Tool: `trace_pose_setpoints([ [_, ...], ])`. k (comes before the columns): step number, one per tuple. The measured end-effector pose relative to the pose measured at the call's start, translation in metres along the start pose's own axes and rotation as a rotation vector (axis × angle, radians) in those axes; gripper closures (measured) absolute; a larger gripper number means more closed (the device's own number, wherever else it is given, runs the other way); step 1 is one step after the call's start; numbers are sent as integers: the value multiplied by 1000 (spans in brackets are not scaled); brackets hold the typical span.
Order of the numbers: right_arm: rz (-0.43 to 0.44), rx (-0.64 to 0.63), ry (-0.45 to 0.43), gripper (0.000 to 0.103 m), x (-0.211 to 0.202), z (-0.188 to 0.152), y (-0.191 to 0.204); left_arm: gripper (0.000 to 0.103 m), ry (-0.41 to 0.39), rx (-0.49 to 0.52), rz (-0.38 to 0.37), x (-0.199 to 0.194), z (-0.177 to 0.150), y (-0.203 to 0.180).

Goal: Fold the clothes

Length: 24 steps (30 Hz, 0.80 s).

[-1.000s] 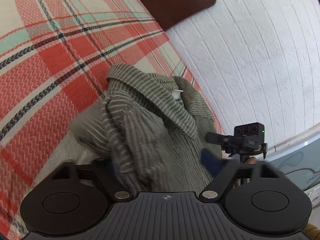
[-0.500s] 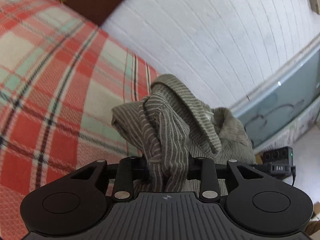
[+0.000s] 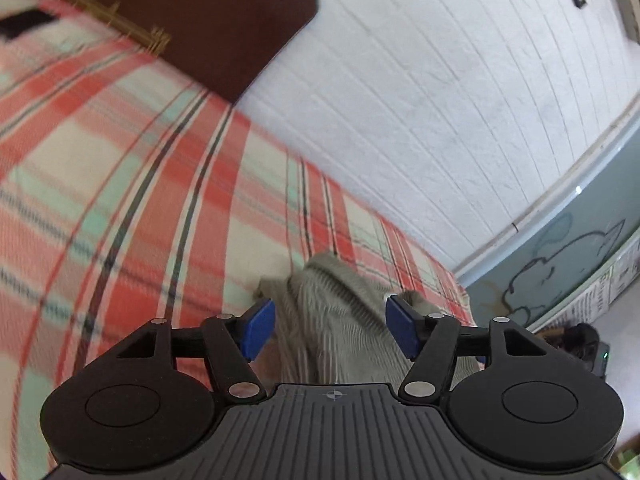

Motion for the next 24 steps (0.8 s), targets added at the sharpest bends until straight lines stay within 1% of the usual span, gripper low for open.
trace_pose_setpoints([
  [1, -14, -12, -5, 30, 6, 3, 3, 25, 14, 13, 2, 7, 4, -1],
  [4, -67, -49, -1, 32, 26, 4, 9, 25, 62, 38, 4, 28, 12, -3],
  [6, -127, -81, 3, 38, 31, 1, 9, 25, 91, 47, 0, 40, 12, -5],
  [8, -191, -110, 0, 39, 34, -2, 8, 25, 116, 55, -8, 50, 12, -8],
  [9, -206, -124, 1, 39, 34, -3, 9, 25, 122, 62, -20, 52, 11, -11],
  [12, -199, -154, 2, 40, 32, -5, 14, 25, 134, 94, -30, 55, 9, -17],
  [14, -210, -182, 3, 40, 35, -3, 18, 25, 144, 108, -31, 57, 9, -18],
  [16, -222, -183, 22, 43, 43, 0, 18, 25, 155, 108, -27, 60, 8, -17],
  [19, -228, -161, 71, 57, 58, 2, 14, 26, 172, 107, -28, 67, 7, -16],
  [20, -231, -142, 92, 68, 63, 3, 11, 31, 181, 116, -34, 69, 6, -17],
  [21, -220, -114, 112, 86, 68, 3, 8, 49, 198, 128, -55, 71, 4, -18],
  [22, -200, -82, 131, 92, 71, 4, 5, 92, 214, 129, -81, 74, 1, -19],
  [23, -152, -32, 143, 94, 73, 5, 2, 98, 226, 116, -101, 76, -1, -19],
  [24, -61, 44, 143, 96, 71, 9, 1, 98, 217, 89, -137, 76, -3, -18],
])
Point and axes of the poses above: each gripper's, at about its wrist camera, not at the fingertips, and x roughly the way its jaws point, y to its left, z to its top, the point moved 6 cm from there along x, roughly the way its jaws point, and after that the axes turned 13 degrees about x, right-handed, at the moved point
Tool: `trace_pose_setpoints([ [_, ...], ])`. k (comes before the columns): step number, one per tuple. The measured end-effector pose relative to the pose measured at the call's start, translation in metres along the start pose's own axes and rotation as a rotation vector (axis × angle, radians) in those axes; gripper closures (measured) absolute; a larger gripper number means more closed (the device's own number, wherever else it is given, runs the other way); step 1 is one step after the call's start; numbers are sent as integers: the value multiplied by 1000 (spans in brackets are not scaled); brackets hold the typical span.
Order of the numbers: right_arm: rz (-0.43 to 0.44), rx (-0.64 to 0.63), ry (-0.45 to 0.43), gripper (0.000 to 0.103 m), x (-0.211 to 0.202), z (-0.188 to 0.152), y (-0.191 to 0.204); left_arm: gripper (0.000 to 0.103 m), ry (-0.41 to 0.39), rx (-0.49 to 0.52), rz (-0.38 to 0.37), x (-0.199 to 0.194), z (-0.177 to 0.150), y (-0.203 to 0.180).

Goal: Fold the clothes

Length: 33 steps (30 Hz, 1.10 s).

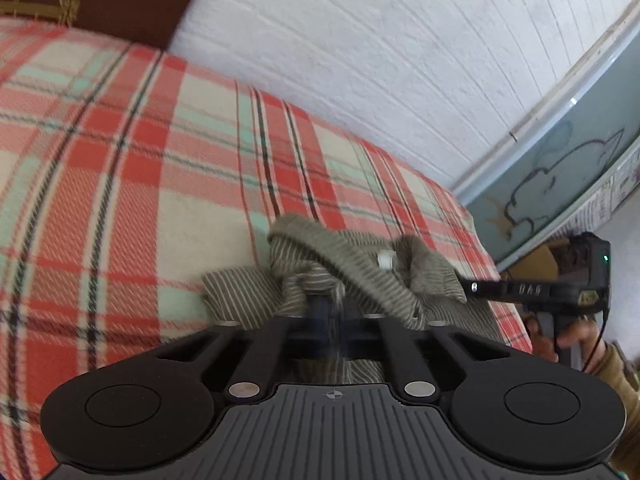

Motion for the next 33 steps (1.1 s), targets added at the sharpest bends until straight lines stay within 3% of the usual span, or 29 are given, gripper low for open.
trace_pose_setpoints([
  [3, 332, 160, -48, 96, -18, 9, -4, 98, -129, -116, -173, -9, -2, 6],
  [4, 396, 183, -64, 96, -22, 10, -7, 98, -166, -154, -195, -12, -4, 11],
  [6, 422, 247, -66, 96, -19, 10, -20, 98, -187, -201, -168, -8, -9, 24],
  [11, 261, 343, -28, 96, 13, -1, -64, 99, -162, -283, -85, 6, -33, 56],
  [16, 233, 329, -36, 94, 21, -8, -64, 93, -163, -260, -44, 5, -37, 58],
  [17, 222, 316, -35, 92, 20, -6, -60, 77, -165, -262, -42, 4, -36, 57],
  [19, 210, 298, -57, 80, 10, -3, -53, 62, -183, -262, -19, -4, -31, 55],
  [21, 197, 269, -114, 48, -9, 0, -46, 41, -214, -249, 41, -21, -26, 53],
  [22, 184, 235, -153, 48, -21, -1, -41, 32, -230, -241, 75, -31, -25, 50],
  [26, 67, 93, -244, 49, -58, -24, -23, 29, -265, -222, 102, -66, -35, 30],
  [29, 16, 52, -256, 55, -69, -47, -21, 28, -256, -205, 95, -69, -51, 12],
  [33, -22, 18, -229, 53, -54, -61, -23, 27, -238, -233, 81, -56, -66, 4],
])
Point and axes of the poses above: each gripper's, at about its wrist camera, not at the fingertips, and x roughly the way its jaws point, y to its left, z to its top, the point moved 6 cm from there along x, roughly the way its jaws point, and after that the axes turned 13 degrees about x, right-handed, at the moved point
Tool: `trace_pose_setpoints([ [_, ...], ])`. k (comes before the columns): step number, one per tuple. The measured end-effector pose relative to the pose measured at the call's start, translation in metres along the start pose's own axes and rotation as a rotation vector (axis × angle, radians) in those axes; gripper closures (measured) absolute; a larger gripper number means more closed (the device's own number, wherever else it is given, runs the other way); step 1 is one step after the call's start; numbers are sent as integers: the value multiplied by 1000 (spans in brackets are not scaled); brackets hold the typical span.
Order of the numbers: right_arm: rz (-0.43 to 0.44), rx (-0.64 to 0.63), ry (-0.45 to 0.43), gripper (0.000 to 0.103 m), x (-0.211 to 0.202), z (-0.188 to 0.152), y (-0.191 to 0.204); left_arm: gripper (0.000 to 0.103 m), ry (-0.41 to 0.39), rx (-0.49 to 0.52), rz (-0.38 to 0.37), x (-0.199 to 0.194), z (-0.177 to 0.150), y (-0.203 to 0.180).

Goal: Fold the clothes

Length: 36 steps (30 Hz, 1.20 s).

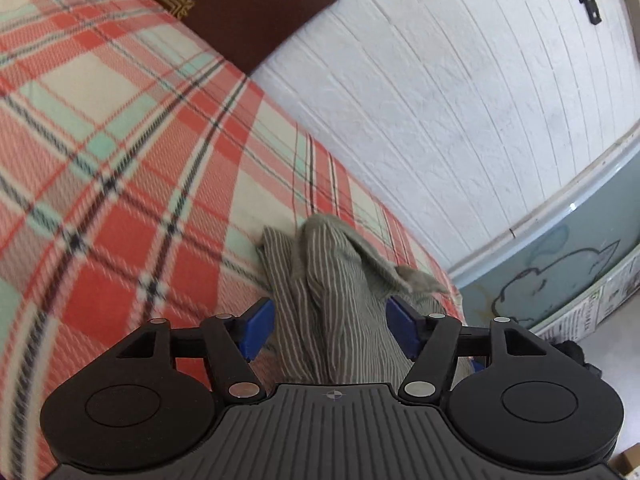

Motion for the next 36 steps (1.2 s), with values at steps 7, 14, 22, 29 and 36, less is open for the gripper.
trace_pose_setpoints([
  [7, 72, 79, 78, 86, 16, -7, 0, 42, 38, 21, -18, 18, -4, -8],
  [14, 246, 379, 146, 91, 26, -1, -31, 53, 59, -51, -22, 15, -13, 12],
  [22, 140, 285, 81, 50, 5, 7, -32, 36, -4, 18, 46, -7, 10, 5],
  [29, 118, 73, 37, 50, 10, 33, 9, 32, -7, 171, 81, 9, 58, -21],
  [36, 44, -2, 65, 49, 44, 32, 14, 33, 101, 281, 123, 52, 63, -32],
])
Point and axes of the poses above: each gripper's, at about its wrist camera, not at the fingertips, and x roughly the way its jaws point, y to its left, z to its top, the point moved 6 cm from there along x, roughly the way its jaws point, and after that the axes turned 13 degrees about x, right-handed, at the moved point
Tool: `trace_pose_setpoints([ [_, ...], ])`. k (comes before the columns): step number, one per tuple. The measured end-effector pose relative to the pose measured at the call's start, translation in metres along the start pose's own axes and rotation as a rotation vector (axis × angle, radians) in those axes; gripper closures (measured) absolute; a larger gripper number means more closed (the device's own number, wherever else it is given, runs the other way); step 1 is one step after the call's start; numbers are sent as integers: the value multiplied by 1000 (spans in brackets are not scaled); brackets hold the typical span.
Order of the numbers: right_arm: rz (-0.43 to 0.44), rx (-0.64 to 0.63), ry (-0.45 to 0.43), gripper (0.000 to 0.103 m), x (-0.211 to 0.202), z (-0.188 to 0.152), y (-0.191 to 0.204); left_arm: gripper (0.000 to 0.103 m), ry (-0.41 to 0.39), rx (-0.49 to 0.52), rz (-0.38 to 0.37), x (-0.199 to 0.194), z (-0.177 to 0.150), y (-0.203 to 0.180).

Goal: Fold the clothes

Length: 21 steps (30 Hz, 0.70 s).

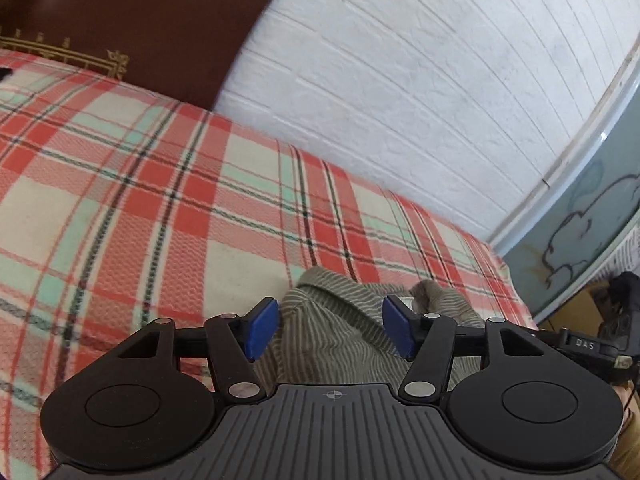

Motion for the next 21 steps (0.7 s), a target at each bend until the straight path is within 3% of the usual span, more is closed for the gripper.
trace_pose_setpoints([
  [1, 0, 8, 7, 49, 3, 1, -2, 35, 13, 0, -10, 5, -2, -1],
  [4, 4, 28, 25, 50, 14, 4, -6, 73, 40, -86, -66, 16, -12, 8],
  [5, 5, 34, 30, 58, 17, 6, -8, 82, 31, -142, -96, 18, -16, 13],
  [6, 42, 67, 41, 88, 20, 7, -10, 84, 6, -210, -122, 19, -20, 22],
  [7, 101, 116, 55, 98, 21, 8, -13, 88, -19, -276, -136, 18, -25, 31],
  [9, 119, 195, 51, 98, 25, 11, -25, 89, -37, -349, -100, 20, -36, 48],
  [12, 67, 215, 90, 93, 36, 4, -38, 94, -20, -383, -81, 25, -51, 59],
  [13, 61, 213, 93, 93, 36, 2, -40, 94, -21, -387, -82, 25, -53, 60],
  [14, 65, 208, 82, 90, 33, 1, -38, 76, -29, -379, -81, 21, -52, 58],
  [16, 89, 200, 58, 69, 20, 3, -32, 63, -49, -355, -57, 8, -46, 54],
  [17, 91, 187, 54, 43, 12, 3, -29, 51, -62, -336, -41, 0, -43, 51],
  [18, 94, 174, 50, 32, 4, 4, -26, 46, -75, -308, -24, -11, -40, 48],
  [19, 97, 161, 46, 31, -4, 4, -23, 38, -78, -279, -8, -22, -39, 43],
  [21, 103, 135, 37, 31, -20, 4, -18, 34, -61, -223, 15, -40, -41, 34],
])
Point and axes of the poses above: each gripper's, at about its wrist camera, not at the fingertips, and x roughly the way its jaws point, y to its left, z to its top, the point moved 6 cm from there along x, roughly the way its jaws point, and after that the axes turned 13 degrees about x, right-handed, at the moved point
